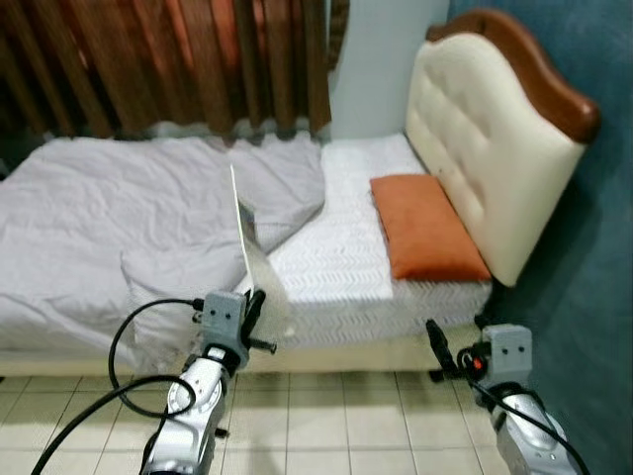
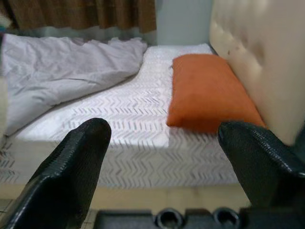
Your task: Clean up the room
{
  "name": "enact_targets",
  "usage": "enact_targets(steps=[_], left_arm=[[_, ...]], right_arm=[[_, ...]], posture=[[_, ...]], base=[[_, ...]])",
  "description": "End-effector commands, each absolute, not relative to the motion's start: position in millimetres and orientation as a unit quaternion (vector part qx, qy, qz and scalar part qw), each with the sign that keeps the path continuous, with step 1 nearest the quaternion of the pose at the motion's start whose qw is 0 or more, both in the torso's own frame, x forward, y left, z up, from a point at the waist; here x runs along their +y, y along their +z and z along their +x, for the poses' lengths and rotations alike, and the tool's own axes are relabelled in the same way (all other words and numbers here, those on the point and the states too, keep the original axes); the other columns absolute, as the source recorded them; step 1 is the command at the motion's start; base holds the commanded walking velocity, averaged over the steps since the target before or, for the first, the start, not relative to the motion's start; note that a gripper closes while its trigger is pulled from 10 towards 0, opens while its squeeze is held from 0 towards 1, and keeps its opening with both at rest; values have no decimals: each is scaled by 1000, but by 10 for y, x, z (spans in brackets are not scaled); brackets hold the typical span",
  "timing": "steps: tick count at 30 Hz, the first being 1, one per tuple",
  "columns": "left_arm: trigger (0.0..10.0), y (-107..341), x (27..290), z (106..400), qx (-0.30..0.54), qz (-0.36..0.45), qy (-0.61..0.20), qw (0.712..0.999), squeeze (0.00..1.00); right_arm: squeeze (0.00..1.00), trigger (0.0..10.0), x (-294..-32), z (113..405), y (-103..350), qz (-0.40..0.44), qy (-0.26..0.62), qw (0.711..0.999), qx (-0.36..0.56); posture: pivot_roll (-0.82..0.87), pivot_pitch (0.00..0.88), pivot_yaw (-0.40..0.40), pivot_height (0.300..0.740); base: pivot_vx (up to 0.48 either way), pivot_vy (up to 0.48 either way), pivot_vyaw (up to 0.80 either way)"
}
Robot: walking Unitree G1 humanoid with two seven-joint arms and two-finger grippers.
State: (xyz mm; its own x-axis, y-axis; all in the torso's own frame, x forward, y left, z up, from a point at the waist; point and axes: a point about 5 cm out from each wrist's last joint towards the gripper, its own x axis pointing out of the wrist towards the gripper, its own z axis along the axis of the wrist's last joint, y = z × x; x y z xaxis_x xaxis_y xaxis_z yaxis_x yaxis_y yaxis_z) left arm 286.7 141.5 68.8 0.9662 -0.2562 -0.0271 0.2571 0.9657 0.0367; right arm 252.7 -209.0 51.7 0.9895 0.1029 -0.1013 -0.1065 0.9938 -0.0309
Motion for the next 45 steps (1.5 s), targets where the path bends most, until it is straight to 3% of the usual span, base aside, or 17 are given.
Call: enact_targets(steps=[1,27,34,45], left_arm=[[10000,773,1511,2914,-9,30,-122,992,0],[10000,802,1310,3004,-15,19,-175,984,0],[10000,797,1297,3030,-12,19,-183,983,0],[10000,772,1297,3017,-9,18,-181,983,0]], right_arm=[[0,10000,-2003,2551,516,-15,66,996,49],[0,10000,-2055,2427,530,-17,58,997,48],[0,10000,-2039,2417,507,-18,53,997,60],[0,10000,-2021,2440,527,-18,60,997,55]], posture=[[-61,0,11,740],[-114,0,14,740],[-125,0,23,736],[-109,0,11,732]], base=[[480,0,0],[480,0,0],[480,0,-738],[480,0,0]])
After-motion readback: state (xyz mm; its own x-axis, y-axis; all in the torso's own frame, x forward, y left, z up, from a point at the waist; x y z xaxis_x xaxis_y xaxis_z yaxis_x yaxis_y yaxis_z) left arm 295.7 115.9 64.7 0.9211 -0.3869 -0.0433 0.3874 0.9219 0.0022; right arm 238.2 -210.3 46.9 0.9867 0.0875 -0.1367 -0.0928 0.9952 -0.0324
